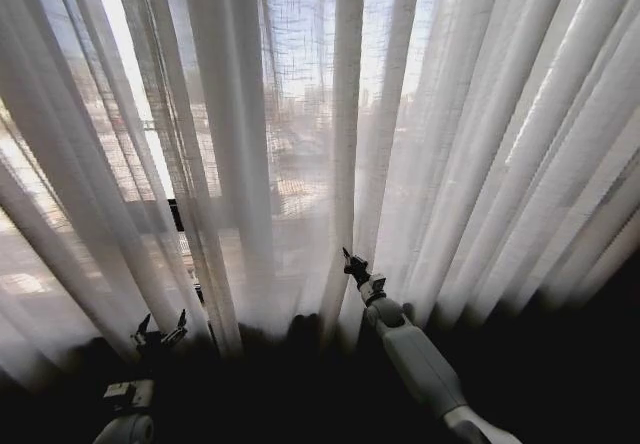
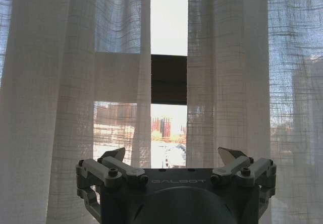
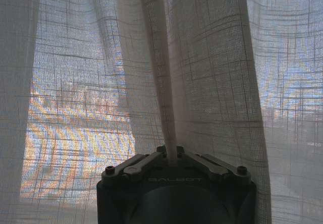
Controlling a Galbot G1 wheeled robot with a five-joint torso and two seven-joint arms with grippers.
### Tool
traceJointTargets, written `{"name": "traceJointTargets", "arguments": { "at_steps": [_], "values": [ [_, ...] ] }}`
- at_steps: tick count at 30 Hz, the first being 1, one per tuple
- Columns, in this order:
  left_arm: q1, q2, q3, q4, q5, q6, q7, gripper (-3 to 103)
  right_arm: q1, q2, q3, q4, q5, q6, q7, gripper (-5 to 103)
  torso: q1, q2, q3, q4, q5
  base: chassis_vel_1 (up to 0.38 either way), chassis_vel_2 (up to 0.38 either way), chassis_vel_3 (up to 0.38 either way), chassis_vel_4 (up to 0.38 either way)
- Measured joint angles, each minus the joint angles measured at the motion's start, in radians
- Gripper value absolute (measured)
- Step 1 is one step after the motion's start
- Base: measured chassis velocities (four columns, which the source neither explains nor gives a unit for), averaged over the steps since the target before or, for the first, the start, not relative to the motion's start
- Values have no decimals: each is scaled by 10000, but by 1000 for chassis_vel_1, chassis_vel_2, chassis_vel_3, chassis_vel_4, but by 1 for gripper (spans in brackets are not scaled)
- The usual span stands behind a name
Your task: Open the curtains by pulling them apart, changing their state from closed to fully open.
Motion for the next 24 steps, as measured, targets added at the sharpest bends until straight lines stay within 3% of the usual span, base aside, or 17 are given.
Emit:
{"name": "traceJointTargets", "arguments": {
  "at_steps": [10,24],
  "values": [
    [0,0,0,0,0,0,0,100,-283,-462,297,124,98,54,-227,0,-7,2,-2,1,3,-278,-391,280,384],
    [0,0,0,0,0,-2,0,100,-277,-404,318,65,20,139,-337,0,-3,3,-1,4,-1,-372,-352,359,345]
  ]
}}
